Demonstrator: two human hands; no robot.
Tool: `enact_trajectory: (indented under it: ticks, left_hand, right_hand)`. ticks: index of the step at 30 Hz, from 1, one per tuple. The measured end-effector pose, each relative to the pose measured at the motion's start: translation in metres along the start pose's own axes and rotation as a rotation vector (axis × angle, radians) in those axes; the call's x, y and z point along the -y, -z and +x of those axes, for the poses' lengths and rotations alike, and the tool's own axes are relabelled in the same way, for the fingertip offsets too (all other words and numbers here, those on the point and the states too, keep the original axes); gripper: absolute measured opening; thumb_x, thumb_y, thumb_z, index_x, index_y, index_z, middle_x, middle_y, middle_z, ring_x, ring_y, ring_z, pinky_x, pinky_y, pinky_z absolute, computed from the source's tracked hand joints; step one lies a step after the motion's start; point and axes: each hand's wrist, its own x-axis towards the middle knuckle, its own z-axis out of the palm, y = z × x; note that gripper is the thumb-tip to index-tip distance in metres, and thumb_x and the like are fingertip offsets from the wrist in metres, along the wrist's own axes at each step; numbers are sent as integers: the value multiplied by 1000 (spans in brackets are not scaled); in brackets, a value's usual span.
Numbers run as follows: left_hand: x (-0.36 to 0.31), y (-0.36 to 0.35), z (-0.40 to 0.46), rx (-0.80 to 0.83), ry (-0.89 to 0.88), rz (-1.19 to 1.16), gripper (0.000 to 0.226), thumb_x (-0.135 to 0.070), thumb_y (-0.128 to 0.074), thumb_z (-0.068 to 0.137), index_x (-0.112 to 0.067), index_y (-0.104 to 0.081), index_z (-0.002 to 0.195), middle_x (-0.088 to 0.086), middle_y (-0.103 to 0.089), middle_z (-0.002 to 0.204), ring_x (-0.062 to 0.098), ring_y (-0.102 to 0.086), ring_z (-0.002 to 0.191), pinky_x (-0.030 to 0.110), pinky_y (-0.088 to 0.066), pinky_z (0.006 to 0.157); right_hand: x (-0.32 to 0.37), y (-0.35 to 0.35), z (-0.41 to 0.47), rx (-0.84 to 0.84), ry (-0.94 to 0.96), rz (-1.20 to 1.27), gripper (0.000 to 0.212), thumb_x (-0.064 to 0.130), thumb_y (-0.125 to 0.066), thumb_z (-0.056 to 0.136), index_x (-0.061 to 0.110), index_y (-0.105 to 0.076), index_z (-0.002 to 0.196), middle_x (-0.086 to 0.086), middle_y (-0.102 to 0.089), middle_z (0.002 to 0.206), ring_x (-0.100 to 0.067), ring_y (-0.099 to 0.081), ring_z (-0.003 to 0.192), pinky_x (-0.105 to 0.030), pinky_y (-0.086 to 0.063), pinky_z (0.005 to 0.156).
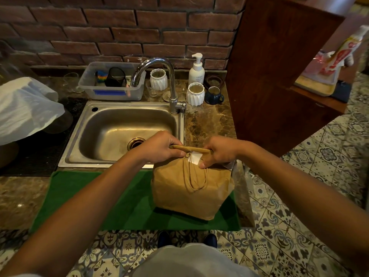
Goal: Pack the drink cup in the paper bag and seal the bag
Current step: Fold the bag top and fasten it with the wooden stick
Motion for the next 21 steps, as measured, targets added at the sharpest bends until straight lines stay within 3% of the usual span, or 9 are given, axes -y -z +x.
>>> enact_trajectory:
  ticks: [5, 7, 10, 14, 18, 21]
  left_hand:
    - [0, 1, 1, 2, 7, 17, 25, -25, -76, 90, -45, -70, 75, -29, -66, 62, -7, -60, 64, 15, -37, 59]
    - [0, 1, 1, -6, 4, 29, 20, -25, -76, 89, -43, -73, 80, -26, -68, 64, -5, -60, 65, 17, -40, 60]
    - [-1, -1, 0, -6, -8, 40, 15, -26, -76, 89, -40, -75, 85, -20, -69, 67, -4, -60, 65, 17, -40, 60]
    - [-3, -6, 1, -13, -30, 54, 6, -26, -76, 90, -28, -81, 89, -9, -73, 72, -2, -58, 62, 20, -40, 56]
    - [-3, -6, 1, -15, -26, 41, 6, -27, -76, 89, -25, -82, 88, -5, -74, 73, 2, -58, 63, 25, -41, 57]
    - [-4, -6, 2, -20, -20, 49, 7, -26, -76, 89, -24, -82, 90, -7, -73, 72, 2, -57, 62, 25, -41, 57]
  right_hand:
    - [0, -2, -1, -13, 11, 85, 20, 35, -79, 88, 28, -66, 75, 9, -64, 73, -9, -59, 68, -28, -43, 64]
    - [2, -4, -1, -11, -3, 74, 21, 40, -80, 87, 22, -71, 81, 3, -68, 76, -13, -61, 70, -31, -46, 65]
    - [7, -9, 2, -36, -3, 69, 39, 51, -80, 82, 13, -74, 92, -6, -71, 83, -22, -64, 75, -35, -46, 66]
    - [12, -13, 6, -146, 31, 213, 13, 39, -79, 87, 27, -76, 83, 5, -71, 76, -11, -65, 72, -30, -45, 65]
    - [13, -14, 5, -173, 78, 211, 15, 31, -79, 88, 30, -73, 74, 11, -67, 65, 1, -60, 61, -23, -41, 61]
    - [14, -15, 6, -195, 87, 192, 18, 30, -79, 88, 31, -70, 72, 10, -66, 64, 0, -60, 60, -24, -41, 60]
